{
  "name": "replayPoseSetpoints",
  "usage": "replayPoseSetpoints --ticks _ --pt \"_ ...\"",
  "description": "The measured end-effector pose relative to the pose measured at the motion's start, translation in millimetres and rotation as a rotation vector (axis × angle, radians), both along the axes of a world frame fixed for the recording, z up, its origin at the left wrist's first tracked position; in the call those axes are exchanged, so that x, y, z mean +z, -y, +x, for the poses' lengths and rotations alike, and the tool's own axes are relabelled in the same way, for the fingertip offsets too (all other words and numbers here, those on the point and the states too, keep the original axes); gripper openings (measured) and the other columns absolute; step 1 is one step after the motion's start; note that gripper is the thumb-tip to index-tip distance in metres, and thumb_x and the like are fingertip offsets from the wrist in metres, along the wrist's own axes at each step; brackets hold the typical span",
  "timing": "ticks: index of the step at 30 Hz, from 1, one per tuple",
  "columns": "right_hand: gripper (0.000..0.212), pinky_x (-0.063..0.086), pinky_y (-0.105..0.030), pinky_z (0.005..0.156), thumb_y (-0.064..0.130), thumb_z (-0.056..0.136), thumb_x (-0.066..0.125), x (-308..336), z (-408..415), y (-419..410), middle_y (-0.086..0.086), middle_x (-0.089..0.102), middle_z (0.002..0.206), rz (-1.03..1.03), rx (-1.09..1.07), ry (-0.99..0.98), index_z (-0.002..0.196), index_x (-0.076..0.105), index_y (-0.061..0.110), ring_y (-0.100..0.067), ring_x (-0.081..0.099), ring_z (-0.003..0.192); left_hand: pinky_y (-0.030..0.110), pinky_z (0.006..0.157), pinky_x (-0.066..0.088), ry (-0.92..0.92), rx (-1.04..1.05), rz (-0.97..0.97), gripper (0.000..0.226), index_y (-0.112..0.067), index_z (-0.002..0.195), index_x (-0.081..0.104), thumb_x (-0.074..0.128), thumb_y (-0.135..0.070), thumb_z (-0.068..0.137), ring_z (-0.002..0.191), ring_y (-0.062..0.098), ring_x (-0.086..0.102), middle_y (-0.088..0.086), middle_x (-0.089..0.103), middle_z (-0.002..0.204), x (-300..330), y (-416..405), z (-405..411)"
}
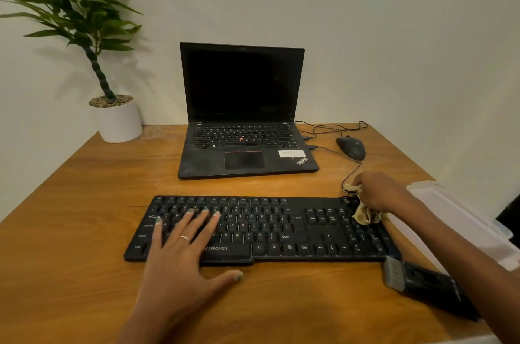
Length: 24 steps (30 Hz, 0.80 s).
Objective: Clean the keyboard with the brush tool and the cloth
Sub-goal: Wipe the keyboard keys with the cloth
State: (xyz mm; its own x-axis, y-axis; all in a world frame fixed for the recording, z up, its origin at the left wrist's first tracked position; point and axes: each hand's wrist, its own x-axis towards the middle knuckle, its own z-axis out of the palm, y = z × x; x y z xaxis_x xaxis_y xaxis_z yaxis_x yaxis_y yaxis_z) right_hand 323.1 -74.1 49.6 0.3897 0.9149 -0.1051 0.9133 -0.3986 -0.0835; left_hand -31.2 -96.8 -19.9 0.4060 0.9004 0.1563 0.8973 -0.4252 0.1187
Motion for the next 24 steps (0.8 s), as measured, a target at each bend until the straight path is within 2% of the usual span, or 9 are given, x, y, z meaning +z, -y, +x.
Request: replayPoseSetpoints --ticks 2,3,5,7,9,11,16,19,24 --pt "0.038 0.048 -0.030 0.085 0.002 0.089 0.048 -1.2 -3.8 0.9 -0.012 0.056 0.124 0.028 -0.006 -0.013 0.126 0.054 0.011 -0.025 0.056 0.109 0.036 0.115 -0.008 0.039 -0.084 0.029 0.100 -0.033 0.148 0.031 0.022 -0.096 0.071 0.139 0.017 0.035 -0.005 0.036 0.152 9.8 5.8 26.3" --pt "0.040 0.048 -0.030 0.086 0.001 0.089 0.048 -1.5 -5.1 1.1 -0.012 0.056 0.125 0.048 -0.009 -0.025 0.126 0.054 0.012 -0.025 0.056 0.110 0.037 0.115 -0.011 0.029 -0.146 0.005 0.096 -0.034 0.149 0.023 0.025 -0.093 0.074 0.143 0.016 0.027 -0.006 0.027 0.155 13.5 7.6 42.1" --pt "0.042 0.047 -0.030 0.087 0.000 0.088 0.049 -2.2 -8.3 -1.5 -0.011 0.055 0.128 0.089 -0.007 -0.065 0.127 0.054 0.014 -0.024 0.055 0.112 0.043 0.112 -0.025 -0.005 -0.256 -0.005 0.091 -0.040 0.147 -0.012 0.024 -0.088 0.079 0.144 0.009 -0.011 -0.013 -0.011 0.157 9.8 9.4 72.7" --pt "0.044 0.049 -0.030 0.082 -0.001 0.087 0.048 -3.6 -11.8 -6.9 -0.009 0.057 0.126 0.133 0.001 -0.125 0.127 0.055 0.016 -0.023 0.058 0.106 0.046 0.110 -0.026 -0.036 -0.317 -0.049 0.088 -0.039 0.145 -0.020 0.025 -0.083 0.083 0.139 0.006 -0.023 -0.013 -0.018 0.157 15.2 10.9 105.1" --pt "0.046 0.050 -0.029 0.073 -0.002 0.086 0.046 -4.4 -16.6 -12.5 -0.009 0.060 0.123 0.168 0.026 -0.178 0.126 0.057 0.017 -0.021 0.061 0.097 0.045 0.111 -0.025 -0.014 -0.347 -0.045 0.084 -0.036 0.150 -0.013 0.022 -0.078 0.086 0.144 0.009 -0.020 -0.010 -0.012 0.160 14.1 5.1 125.5" --pt "0.045 0.046 -0.027 0.071 -0.003 0.086 0.045 -2.3 -20.9 -15.8 -0.009 0.060 0.123 0.186 0.059 -0.216 0.125 0.058 0.014 -0.022 0.060 0.099 0.045 0.114 -0.021 -0.027 -0.327 -0.038 0.086 -0.034 0.153 -0.007 0.014 -0.079 0.083 0.148 0.012 -0.014 -0.009 -0.006 0.162 12.1 -2.1 132.4" --pt "0.043 0.048 -0.029 0.085 -0.002 0.087 0.049 -2.1 -24.6 7.5 -0.008 0.056 0.127 0.150 -0.041 -0.214 0.127 0.054 0.013 -0.023 0.056 0.111 0.043 0.117 -0.015 -0.026 -0.279 -0.033 0.085 -0.034 0.153 -0.005 0.003 -0.078 0.081 0.148 0.012 -0.013 -0.010 -0.005 0.162 1.6 -10.4 127.5" --pt "0.040 0.053 -0.027 0.071 0.001 0.087 0.052 -0.5 -32.4 42.7 -0.008 0.058 0.118 0.023 -0.064 -0.158 0.125 0.053 0.014 -0.021 0.059 0.094 0.043 0.118 -0.014 -0.019 -0.285 -0.037 0.087 -0.033 0.154 -0.004 0.001 -0.078 0.079 0.148 0.012 -0.013 -0.010 -0.005 0.162 2.5 -9.4 128.1" --pt "0.036 0.049 -0.030 0.087 0.002 0.090 0.047 5.7 -34.8 41.3 -0.009 0.058 0.120 -0.030 -0.044 -0.132 0.124 0.054 0.011 -0.022 0.057 0.105 0.044 0.119 -0.011 -0.036 -0.305 -0.036 0.087 -0.032 0.153 -0.007 -0.004 -0.076 0.078 0.148 0.012 -0.013 -0.010 -0.006 0.162 3.0 -8.5 128.6"
